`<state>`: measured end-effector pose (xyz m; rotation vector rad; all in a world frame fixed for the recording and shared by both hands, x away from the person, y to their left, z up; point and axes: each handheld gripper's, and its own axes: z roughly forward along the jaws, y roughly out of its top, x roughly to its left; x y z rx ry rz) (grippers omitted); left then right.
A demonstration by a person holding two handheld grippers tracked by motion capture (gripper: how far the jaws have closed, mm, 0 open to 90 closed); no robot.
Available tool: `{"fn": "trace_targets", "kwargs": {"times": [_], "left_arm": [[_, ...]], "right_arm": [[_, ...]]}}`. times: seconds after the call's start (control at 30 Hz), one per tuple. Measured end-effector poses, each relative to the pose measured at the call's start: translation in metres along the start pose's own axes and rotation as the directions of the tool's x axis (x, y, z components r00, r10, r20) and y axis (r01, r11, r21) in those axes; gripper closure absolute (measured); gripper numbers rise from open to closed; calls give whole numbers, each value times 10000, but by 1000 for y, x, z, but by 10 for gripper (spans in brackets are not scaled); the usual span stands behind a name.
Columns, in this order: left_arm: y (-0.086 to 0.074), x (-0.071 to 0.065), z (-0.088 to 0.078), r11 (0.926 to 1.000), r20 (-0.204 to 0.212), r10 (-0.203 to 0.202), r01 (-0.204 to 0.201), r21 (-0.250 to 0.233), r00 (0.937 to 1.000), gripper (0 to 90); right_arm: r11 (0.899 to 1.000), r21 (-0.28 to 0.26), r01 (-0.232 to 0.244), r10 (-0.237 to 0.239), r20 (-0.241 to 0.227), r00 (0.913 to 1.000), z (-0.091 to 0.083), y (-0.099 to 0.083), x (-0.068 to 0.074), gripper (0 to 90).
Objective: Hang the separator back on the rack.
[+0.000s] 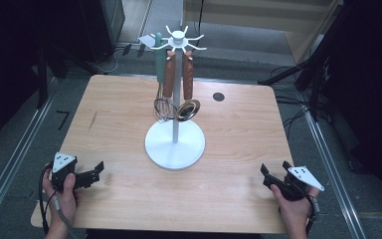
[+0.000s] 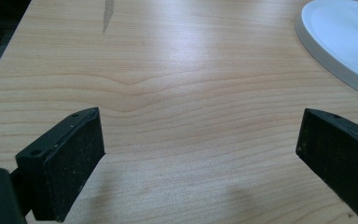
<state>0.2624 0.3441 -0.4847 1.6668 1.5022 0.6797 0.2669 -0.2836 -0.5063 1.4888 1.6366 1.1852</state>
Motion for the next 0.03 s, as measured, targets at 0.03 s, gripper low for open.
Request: {"fn": "trace_targets", "kwargs": {"times": [0.03], "left_arm": [[0,0,0,10000,1,-3,3,42,10000,11]], "right_arm": [[10000,61,-7,7,5,10000,1,0,1,149]]}}
